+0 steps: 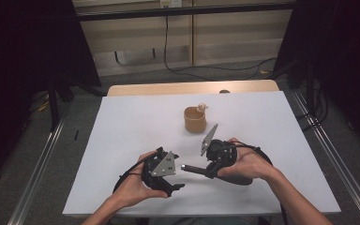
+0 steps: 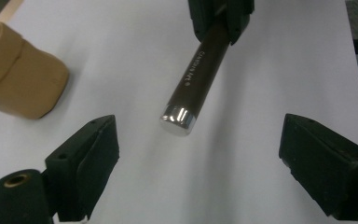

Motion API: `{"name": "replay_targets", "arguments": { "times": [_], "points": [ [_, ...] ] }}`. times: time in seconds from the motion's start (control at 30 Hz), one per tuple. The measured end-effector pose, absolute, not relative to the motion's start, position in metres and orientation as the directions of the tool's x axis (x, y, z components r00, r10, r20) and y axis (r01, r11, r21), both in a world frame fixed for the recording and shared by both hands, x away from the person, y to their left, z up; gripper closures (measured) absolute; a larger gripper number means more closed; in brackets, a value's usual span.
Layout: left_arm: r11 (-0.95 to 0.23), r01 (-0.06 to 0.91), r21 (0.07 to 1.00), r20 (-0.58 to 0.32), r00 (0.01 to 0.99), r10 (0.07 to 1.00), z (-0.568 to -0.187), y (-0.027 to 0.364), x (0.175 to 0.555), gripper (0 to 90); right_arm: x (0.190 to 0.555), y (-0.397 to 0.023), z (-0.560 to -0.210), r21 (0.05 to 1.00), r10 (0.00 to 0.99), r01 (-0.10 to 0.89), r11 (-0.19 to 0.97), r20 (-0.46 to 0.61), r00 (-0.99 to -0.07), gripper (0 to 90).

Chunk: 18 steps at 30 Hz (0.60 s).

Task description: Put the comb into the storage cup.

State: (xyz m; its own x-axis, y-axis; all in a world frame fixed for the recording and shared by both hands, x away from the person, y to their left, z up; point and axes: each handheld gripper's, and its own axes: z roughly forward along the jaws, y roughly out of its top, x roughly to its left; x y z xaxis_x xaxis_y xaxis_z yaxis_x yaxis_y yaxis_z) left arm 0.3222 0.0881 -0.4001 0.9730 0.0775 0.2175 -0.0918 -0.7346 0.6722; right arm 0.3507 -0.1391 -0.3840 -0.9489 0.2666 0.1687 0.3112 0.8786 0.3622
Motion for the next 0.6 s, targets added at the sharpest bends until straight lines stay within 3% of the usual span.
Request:
{"name": "replay_targets", "arguments": {
  "times": [0.6],
  "points": [
    [-0.797, -0.151, 0.585, 0.283, 0.959, 0.026, -0.405, 0.075, 0.324, 27.1, 0.351, -0.125, -0.382, 0.295, 0.230, 0.271, 0.916, 0.166, -0.959, 72.9]
  ]
}}
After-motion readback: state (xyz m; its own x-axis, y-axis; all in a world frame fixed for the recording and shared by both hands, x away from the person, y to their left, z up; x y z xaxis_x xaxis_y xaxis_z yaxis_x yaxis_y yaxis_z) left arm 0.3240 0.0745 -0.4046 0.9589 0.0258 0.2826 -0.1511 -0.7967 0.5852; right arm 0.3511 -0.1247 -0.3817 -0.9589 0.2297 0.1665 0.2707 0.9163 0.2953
